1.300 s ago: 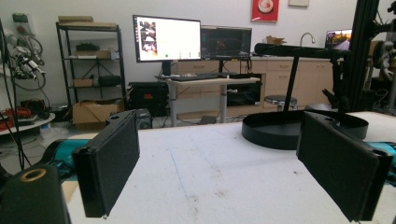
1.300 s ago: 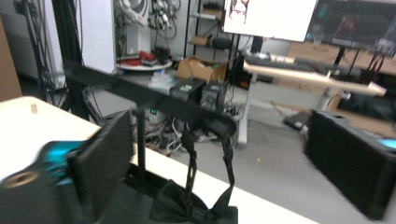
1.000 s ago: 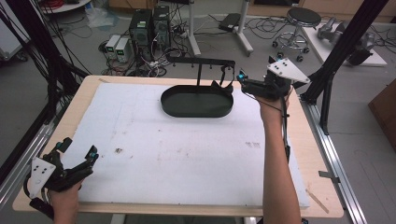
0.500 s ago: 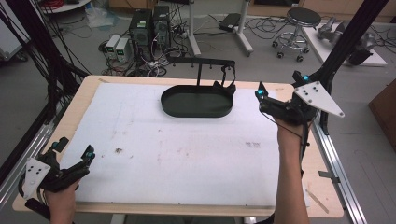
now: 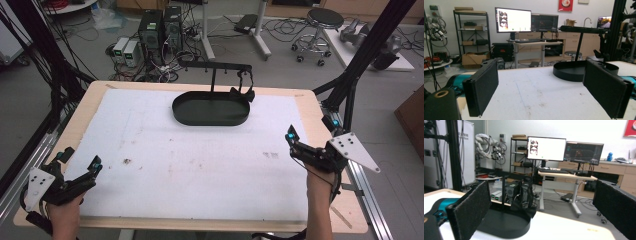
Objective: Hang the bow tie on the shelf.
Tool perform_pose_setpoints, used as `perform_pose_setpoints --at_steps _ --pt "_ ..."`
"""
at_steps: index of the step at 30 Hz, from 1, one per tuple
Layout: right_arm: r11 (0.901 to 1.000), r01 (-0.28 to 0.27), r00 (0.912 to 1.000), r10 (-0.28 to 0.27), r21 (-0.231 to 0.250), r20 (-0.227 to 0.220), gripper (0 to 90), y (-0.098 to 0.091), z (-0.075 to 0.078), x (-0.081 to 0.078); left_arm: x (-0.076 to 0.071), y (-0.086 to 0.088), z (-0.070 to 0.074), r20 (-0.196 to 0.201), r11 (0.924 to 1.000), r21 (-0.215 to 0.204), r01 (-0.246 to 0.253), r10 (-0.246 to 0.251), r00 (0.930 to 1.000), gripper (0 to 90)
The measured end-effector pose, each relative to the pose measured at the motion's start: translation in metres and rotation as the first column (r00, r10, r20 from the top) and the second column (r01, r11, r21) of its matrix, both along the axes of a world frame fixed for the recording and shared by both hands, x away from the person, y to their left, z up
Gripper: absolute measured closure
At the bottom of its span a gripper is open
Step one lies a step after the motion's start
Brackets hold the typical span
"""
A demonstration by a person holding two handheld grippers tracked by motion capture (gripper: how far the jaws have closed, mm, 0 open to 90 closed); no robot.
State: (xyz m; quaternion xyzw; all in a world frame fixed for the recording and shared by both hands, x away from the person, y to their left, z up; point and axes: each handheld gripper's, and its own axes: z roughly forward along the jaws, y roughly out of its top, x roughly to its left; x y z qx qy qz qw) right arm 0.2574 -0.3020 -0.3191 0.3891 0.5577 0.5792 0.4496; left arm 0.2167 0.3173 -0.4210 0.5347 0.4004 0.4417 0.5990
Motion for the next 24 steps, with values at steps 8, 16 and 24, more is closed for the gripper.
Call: perform_pose_setpoints --at_steps 8,16,24 --pt "0.9972 -0.042 0.9991 0.042 0.062 0.007 0.6 -0.012 -0.034 -0.017 0.000 -0.002 0.001 -0.005 0.9999 0.012 0.003 -0.003 1.0000 13.6" --pt "0.9929 -0.054 0.9973 0.059 0.106 -0.044 0.6 -0.019 -0.070 -0.023 0.001 -0.004 -0.002 -0.025 0.9993 0.037 0.007 -0.006 0.9997 13.6" --pt "0.9919 -0.066 0.9954 0.074 0.108 -0.062 0.6 -0.020 -0.090 -0.024 0.002 -0.004 -0.001 -0.030 0.9991 0.043 0.006 -0.005 0.9995 13.6"
